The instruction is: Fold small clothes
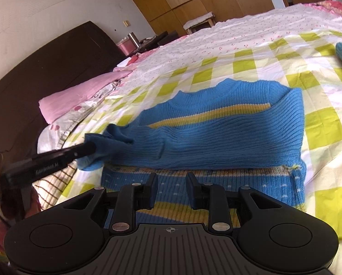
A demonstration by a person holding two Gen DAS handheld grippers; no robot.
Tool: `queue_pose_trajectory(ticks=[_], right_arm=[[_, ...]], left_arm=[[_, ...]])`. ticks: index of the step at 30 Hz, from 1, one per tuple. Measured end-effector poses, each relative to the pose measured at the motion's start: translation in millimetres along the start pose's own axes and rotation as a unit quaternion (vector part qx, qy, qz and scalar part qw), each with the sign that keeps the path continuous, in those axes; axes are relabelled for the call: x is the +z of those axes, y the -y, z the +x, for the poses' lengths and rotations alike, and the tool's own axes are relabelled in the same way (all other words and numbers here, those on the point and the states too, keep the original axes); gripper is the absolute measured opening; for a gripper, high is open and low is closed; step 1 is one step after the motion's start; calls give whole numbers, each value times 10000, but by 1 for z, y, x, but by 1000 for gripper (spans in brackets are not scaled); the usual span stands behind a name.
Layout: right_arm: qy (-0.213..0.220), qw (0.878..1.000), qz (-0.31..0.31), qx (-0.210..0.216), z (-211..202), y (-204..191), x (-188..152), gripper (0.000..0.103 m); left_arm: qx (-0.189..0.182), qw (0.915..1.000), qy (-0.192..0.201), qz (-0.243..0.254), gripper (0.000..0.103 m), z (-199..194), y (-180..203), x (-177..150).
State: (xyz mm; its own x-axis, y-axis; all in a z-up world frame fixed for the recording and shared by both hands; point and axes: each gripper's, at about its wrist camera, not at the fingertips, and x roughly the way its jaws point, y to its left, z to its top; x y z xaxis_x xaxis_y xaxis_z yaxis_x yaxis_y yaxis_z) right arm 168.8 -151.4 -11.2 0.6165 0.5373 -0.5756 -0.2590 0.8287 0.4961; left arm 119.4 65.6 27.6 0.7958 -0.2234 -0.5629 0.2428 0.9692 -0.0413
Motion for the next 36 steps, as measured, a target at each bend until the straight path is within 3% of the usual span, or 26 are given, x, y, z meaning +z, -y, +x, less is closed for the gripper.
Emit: queue_pose_trajectory(ticks=[3, 7, 12, 19, 24, 25, 26, 27, 29, 30, 36], right_arm=[[-229, 9975, 585, 312, 5, 10, -3, 50], [-614, 9863, 1365, 695, 18, 24, -14, 52], [-758, 9613, 2385, 1152, 35, 33, -24, 60], [-640, 9451, 2985, 1166, 63, 25, -24, 67], [-681, 9458, 3017, 986, 75, 11, -20, 67], [-685, 9458, 3041, 914, 77, 9, -18, 65], [-729, 9476, 3011, 783, 78, 7, -16, 56], [-792, 9505, 2928, 667, 80, 4, -13, 37], [-939, 9587, 2646, 450, 83, -4, -8, 17], [-955, 9628, 2497, 380, 82, -9, -6, 12], [-559, 9881, 1388, 352, 61, -41, 21, 9]], left_arm=[[-216, 9995, -85, 205, 11, 1, 32, -15], [-315, 9991, -230, 143, 11, 3, 43, -33], [-317, 9994, -103, 18, 11, -6, 35, -45], [-513, 9985, 116, -178, 11, -10, 24, -54], [-691, 9975, 141, 49, 11, -14, 26, -60], [-713, 9973, 149, 112, 11, -16, 27, -61], [-714, 9971, 167, 195, 11, -18, 29, -63], [-714, 9969, 189, 258, 11, -19, 30, -63], [-723, 9966, 236, 322, 11, -23, 31, -63], [-727, 9965, 251, 329, 11, -25, 30, -63], [-706, 9963, 486, 91, 18, -35, 20, -57]])
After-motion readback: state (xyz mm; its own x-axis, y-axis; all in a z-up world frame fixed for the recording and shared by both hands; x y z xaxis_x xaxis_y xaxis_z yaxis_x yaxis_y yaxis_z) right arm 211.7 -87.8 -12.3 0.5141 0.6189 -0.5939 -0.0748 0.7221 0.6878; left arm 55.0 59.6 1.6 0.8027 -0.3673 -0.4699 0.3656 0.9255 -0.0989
